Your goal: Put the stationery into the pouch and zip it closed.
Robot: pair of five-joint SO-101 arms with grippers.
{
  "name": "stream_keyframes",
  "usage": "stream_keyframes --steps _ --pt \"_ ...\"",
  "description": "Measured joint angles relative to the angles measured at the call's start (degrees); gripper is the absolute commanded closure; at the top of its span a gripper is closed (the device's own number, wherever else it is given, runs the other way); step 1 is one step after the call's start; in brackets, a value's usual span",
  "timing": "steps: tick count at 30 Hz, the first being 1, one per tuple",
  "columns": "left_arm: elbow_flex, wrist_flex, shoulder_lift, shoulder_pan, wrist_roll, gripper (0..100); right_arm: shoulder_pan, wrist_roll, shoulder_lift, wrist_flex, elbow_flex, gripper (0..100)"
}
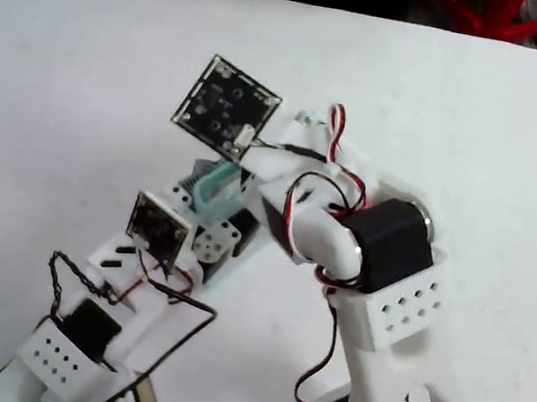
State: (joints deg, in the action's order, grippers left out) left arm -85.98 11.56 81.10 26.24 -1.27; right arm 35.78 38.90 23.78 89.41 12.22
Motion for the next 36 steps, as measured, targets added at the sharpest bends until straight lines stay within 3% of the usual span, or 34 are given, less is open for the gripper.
stream_keyframes --steps 5,10,25,29,36 --pt "0.00 0.00 0.00 0.00 0.00 85 0.00 -6.07 0.00 0.00 0.00 98.0" --pt "-0.09 0.00 0.00 0.00 0.00 98 2.90 -12.04 0.00 0.00 0.00 98.0" --pt "-0.09 0.00 0.00 0.00 0.18 96 9.85 -20.66 0.09 0.53 0.09 98.0" --pt "-0.09 0.00 0.00 0.09 0.09 96 7.74 -20.75 0.00 0.53 5.63 97.3" --pt "-0.09 0.00 0.00 0.09 0.09 96 1.85 -20.84 -0.44 3.43 12.04 78.4"
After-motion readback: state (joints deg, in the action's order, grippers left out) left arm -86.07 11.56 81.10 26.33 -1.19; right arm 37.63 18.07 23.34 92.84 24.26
